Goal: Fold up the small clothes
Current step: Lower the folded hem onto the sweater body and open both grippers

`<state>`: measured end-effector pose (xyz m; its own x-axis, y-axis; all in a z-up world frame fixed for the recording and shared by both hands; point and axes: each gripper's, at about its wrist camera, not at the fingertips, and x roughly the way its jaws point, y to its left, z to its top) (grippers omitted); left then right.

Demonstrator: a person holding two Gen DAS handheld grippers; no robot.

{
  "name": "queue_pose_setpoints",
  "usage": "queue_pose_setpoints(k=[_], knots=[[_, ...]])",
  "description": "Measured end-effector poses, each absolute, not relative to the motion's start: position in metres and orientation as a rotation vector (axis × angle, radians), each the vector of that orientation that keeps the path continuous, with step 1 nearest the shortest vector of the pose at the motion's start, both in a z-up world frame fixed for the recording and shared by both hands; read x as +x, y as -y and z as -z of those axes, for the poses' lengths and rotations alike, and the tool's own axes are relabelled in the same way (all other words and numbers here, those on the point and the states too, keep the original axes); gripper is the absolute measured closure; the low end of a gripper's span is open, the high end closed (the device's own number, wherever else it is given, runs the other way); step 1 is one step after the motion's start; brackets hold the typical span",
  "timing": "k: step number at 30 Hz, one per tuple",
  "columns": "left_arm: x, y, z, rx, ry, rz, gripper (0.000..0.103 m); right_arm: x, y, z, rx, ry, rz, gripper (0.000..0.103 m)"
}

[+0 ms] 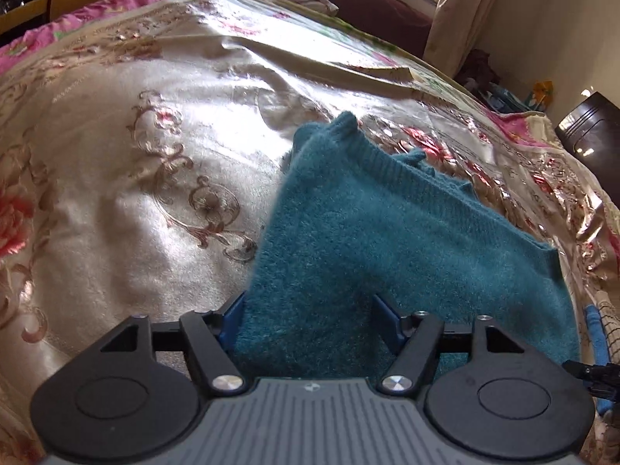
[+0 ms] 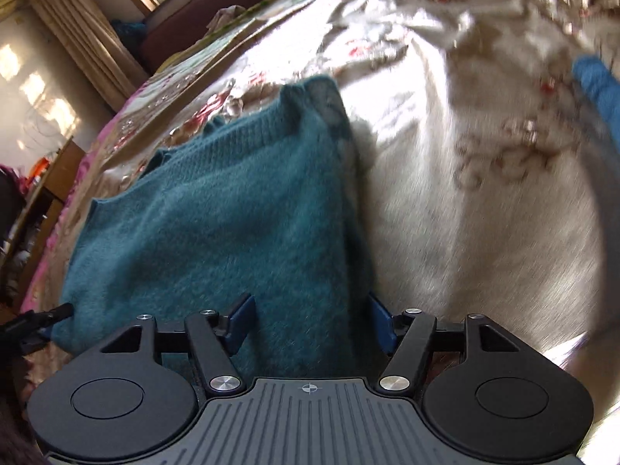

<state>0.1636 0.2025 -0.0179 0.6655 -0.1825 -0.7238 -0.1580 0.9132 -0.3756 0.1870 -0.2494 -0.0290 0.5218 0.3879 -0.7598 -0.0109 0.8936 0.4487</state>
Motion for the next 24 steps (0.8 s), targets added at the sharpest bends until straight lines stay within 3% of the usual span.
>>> queue_pose_setpoints(k=[9, 14, 19, 24], knots=[[0.183, -0.195, 0.032, -0.433, -0.888, 0.056, 0.017, 0.190, 0.256, 0.035, 0.465, -1.000, -0.299, 0.032], [0.183, -0.186, 0.034, -0.403, -0.904, 0.072, 0.020, 0.198, 0.250, 0.046, 0.521, -0.994, -0.274, 0.028], [0.174, -0.185, 0.031, -0.390, -0.933, 0.120, 0.039, 0.191, 0.244, 0.040, 0.482, -1.015, -0.295, 0.062], [0.169, -0.186, 0.028, -0.403, -0.939, 0.139, 0.046, 0.186, 0.244, 0.027, 0.467, -1.006, -0.308, 0.074]])
